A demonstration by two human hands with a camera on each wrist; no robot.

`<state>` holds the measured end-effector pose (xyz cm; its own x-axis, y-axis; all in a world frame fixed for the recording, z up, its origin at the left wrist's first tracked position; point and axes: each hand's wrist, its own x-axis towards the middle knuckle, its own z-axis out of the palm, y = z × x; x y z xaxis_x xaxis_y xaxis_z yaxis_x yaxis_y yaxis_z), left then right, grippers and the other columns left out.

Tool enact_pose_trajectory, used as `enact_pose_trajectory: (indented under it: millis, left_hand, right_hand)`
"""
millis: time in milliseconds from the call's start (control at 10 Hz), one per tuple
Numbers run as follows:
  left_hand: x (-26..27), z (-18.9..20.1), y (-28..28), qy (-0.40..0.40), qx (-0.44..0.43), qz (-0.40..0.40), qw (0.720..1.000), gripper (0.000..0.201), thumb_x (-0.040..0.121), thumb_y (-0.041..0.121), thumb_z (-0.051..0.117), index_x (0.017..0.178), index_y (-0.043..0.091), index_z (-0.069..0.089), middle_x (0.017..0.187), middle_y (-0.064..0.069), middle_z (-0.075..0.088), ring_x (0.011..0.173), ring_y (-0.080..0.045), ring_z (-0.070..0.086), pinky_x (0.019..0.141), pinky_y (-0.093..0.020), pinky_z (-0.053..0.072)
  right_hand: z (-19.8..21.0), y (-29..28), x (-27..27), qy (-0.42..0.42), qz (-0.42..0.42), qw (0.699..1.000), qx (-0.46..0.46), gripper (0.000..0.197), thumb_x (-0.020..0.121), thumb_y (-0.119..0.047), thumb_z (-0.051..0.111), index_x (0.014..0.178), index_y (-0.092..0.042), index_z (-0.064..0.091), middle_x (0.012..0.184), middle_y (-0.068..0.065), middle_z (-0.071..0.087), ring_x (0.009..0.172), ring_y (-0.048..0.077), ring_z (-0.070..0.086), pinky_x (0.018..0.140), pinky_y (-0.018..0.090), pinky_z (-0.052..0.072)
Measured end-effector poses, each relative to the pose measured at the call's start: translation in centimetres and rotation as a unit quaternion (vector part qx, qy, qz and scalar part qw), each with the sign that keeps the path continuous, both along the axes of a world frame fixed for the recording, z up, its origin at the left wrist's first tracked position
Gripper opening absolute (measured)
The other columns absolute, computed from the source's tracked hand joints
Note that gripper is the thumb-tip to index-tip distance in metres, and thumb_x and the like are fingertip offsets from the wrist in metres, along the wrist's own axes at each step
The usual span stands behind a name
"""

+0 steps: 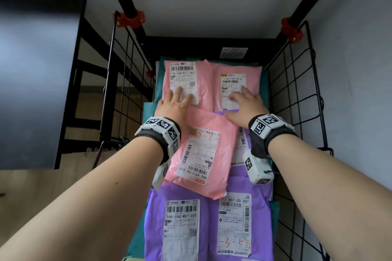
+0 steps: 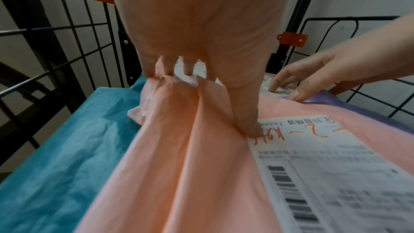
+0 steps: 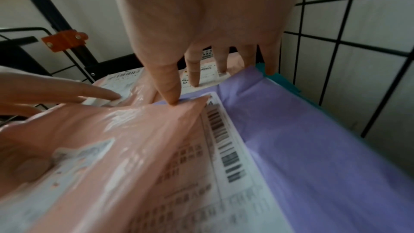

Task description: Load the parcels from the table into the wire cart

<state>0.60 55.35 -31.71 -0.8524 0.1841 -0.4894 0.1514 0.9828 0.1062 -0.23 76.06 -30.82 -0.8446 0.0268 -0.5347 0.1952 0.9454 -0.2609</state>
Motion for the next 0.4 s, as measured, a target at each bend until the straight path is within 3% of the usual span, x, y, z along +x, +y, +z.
enact_pose_trajectory:
  millis: [200,400]
  left_hand:
    - [0.3,-0.2,0.4,-0.005,-0.011,0.013,1.000,0.105,0.071,0.041,0.077,0.150,0.031,0.008,0.159,-0.005,-0.004,0.146,-0.030,0.000,0.118,-0.049,0.017]
    - [0.7,1.5,0.2,-0.022,0.000,0.016,1.000,0.103,0.077,0.052,0.069,0.151,0.032,0.001,0.160,-0.002,-0.009,0.147,-0.026,-0.006,0.117,-0.057,0.007]
  right_hand:
    - [0.1,-0.2,0.0,-0.016,0.006,1.000,0.015,0.055,0.083,-0.039,0.063,0.132,-0.037,0.040,0.158,-0.006,0.012,0.142,0.033,0.014,0.113,0.052,0.021]
    - [1.3,-0.4,0.9,-0.018,0.021,0.999,0.022,0.060,0.088,-0.034,0.053,0.144,-0.039,0.031,0.160,-0.004,0.008,0.145,0.031,0.007,0.116,0.056,0.006]
